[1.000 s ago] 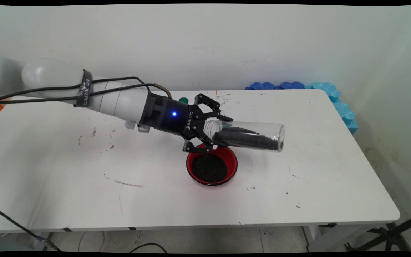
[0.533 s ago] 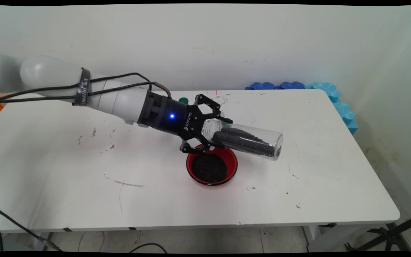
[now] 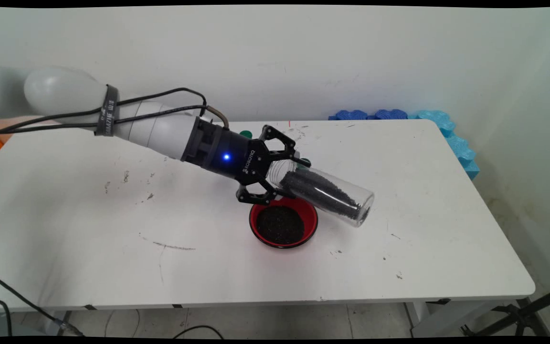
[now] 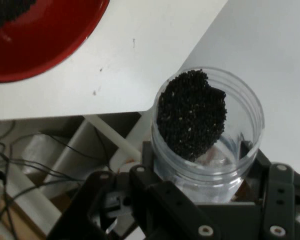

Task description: Pour the black seasoning powder in the red bowl

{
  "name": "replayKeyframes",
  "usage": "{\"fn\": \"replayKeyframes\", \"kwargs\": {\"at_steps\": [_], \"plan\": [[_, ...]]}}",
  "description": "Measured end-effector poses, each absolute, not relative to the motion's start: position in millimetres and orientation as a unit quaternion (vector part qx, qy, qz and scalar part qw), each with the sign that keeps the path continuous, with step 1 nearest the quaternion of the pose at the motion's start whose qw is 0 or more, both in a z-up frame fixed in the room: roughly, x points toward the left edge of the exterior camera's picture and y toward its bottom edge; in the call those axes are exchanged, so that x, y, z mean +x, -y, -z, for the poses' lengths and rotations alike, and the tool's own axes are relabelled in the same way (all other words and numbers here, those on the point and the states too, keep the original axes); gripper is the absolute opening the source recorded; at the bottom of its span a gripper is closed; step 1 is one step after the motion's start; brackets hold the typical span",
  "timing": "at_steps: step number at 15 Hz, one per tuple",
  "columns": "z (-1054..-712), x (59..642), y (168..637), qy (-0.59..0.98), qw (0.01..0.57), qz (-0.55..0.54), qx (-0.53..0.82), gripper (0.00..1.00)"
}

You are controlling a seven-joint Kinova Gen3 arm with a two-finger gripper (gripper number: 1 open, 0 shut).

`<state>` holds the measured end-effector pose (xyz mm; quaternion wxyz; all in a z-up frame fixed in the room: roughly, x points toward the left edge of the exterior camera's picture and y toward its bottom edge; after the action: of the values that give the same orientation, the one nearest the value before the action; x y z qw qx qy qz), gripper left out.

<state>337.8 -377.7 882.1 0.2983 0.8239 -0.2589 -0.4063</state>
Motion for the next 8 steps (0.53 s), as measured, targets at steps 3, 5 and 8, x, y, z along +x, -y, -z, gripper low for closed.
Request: {"fn": "replayKeyframes", "kwargs": {"at_steps": [3, 5, 8], "plan": [[-885.5, 340.6, 380.4, 0.301, 0.305, 0.389, 0.816, 0.0], [-889.5, 343.0, 384.2, 0.331, 0.313, 0.373, 0.809, 0.0], [-896.9, 347.1, 389.8, 0.366, 0.321, 0.351, 0.8, 0.0]]}}
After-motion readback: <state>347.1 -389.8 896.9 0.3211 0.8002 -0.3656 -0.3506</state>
